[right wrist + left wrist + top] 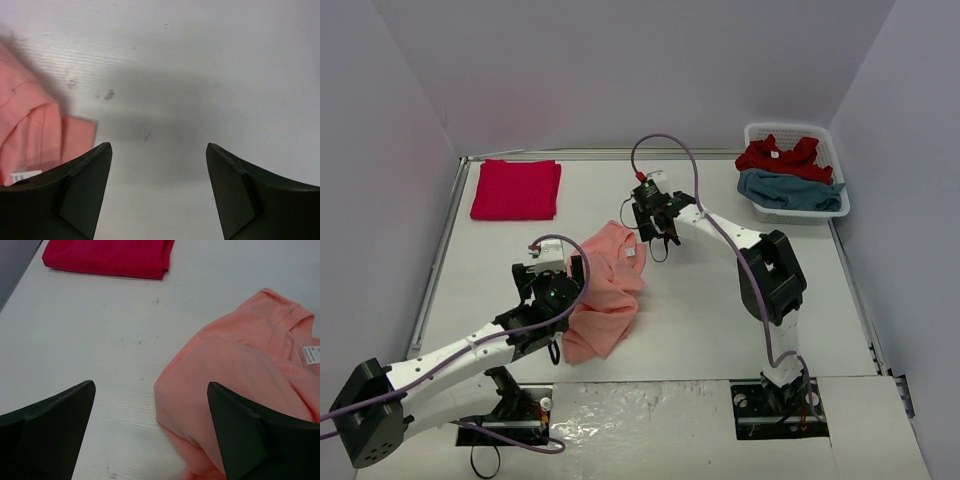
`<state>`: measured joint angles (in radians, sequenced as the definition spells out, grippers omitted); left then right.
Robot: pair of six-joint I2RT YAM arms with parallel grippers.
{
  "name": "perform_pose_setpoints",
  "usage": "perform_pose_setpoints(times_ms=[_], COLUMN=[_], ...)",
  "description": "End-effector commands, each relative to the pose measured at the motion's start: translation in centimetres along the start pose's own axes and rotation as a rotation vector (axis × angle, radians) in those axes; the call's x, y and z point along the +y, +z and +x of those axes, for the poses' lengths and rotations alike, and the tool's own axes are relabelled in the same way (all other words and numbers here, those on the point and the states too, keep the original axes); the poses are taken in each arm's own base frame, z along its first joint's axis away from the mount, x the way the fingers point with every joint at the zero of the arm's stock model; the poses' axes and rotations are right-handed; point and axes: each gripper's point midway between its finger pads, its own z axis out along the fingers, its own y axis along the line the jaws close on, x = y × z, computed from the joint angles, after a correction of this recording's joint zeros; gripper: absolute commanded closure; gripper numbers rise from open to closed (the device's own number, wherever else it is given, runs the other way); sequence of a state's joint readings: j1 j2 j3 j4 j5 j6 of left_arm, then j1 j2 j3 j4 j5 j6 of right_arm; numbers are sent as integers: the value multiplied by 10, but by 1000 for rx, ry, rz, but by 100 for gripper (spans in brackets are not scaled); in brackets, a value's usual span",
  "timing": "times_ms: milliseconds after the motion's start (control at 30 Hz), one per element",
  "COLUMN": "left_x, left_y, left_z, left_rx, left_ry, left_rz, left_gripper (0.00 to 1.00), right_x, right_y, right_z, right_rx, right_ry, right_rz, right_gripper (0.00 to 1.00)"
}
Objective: Fold and stack the t-shirts
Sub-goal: Move the tshirt to the center of the board, then flatten out the tshirt
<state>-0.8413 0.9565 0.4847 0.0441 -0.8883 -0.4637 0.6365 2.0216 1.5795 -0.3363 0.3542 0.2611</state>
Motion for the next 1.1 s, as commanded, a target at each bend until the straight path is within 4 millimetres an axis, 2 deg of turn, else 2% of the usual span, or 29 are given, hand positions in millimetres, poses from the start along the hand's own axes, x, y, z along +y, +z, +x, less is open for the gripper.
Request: perform_pose_setpoints(times_ms=[0, 100, 133, 200, 233, 400, 500, 800, 933, 967, 1000, 1033, 1067], left_x=[5, 6, 7, 7, 7, 6, 8, 7, 3, 2, 1, 1, 1], left_y=[-5, -7, -6, -5, -4, -2, -2, 0, 3, 3, 3, 4, 4], left_z=[-26, -32, -32, -31, -30, -26, -25, -19, -16, -16, -14, -13, -14], left_rx=[-39, -50, -52, -47, -47, -40, -40, -31, -20, -19, -17, -14, -15], left_ry=[-96, -101, -98, -85, -81, -77, -73, -54, -38, -38, -32, -27, -24], left_rz=[-14, -14, -21, -31, -36, -44, -49, -49, -44, -41, -40, -43, -46], left_gripper=[6, 6, 6, 6, 6, 6, 6, 6, 6, 6, 6, 6, 6], right_x=[0, 7, 10, 22, 28, 59, 75, 97, 104, 107, 109, 111, 113], right_y=[-19, -9, 0, 7, 16, 28, 33, 37, 52, 53, 59, 61, 63], right_z=[0, 3, 9, 9, 16, 20, 16, 7, 12, 10, 15, 16, 18], right_rx=[0, 8, 27, 37, 59, 76, 71, 58, 72, 69, 82, 85, 93], right_ry=[-2, -24, -38, -52, -71, -113, -114, -125, -142, -139, -144, -141, -140], right_rz=[-13, 3, 12, -21, -22, -81, -116, -172, -170, -180, -184, -189, -193], right_gripper=[28, 30, 31, 34, 34, 35, 35, 36, 35, 37, 40, 46, 62])
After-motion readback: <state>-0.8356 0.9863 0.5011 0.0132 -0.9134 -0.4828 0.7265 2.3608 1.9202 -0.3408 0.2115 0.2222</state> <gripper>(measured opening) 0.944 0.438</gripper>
